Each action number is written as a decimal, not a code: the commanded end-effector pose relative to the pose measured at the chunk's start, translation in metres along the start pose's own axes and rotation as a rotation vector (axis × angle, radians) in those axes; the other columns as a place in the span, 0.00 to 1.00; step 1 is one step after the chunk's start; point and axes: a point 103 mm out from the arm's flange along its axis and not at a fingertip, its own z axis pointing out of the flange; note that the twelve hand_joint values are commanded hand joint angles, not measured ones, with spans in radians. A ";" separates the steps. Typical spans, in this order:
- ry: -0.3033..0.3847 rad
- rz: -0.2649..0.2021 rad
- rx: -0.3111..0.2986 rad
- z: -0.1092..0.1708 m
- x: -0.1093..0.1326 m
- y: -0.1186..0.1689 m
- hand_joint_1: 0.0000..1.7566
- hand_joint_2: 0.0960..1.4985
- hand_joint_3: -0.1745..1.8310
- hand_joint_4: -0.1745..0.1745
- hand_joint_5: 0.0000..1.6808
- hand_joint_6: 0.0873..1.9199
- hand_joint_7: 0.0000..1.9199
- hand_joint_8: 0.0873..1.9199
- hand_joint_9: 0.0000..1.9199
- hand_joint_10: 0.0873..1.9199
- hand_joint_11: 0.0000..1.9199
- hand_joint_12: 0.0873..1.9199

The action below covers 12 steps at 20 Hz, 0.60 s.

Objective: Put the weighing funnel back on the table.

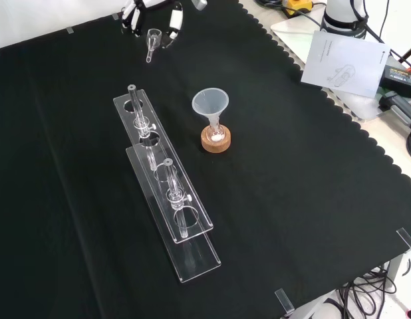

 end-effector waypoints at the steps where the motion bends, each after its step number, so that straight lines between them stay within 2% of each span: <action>1: 0.039 -0.012 0.033 0.038 -0.013 0.034 0.62 0.43 0.44 1.00 0.67 0.47 0.27 0.32 0.43 0.19 0.34 0.59; 12: 0.047 -0.010 0.090 0.078 -0.018 0.064 0.62 0.43 0.44 1.00 0.67 0.47 0.26 0.32 0.43 0.19 0.34 0.59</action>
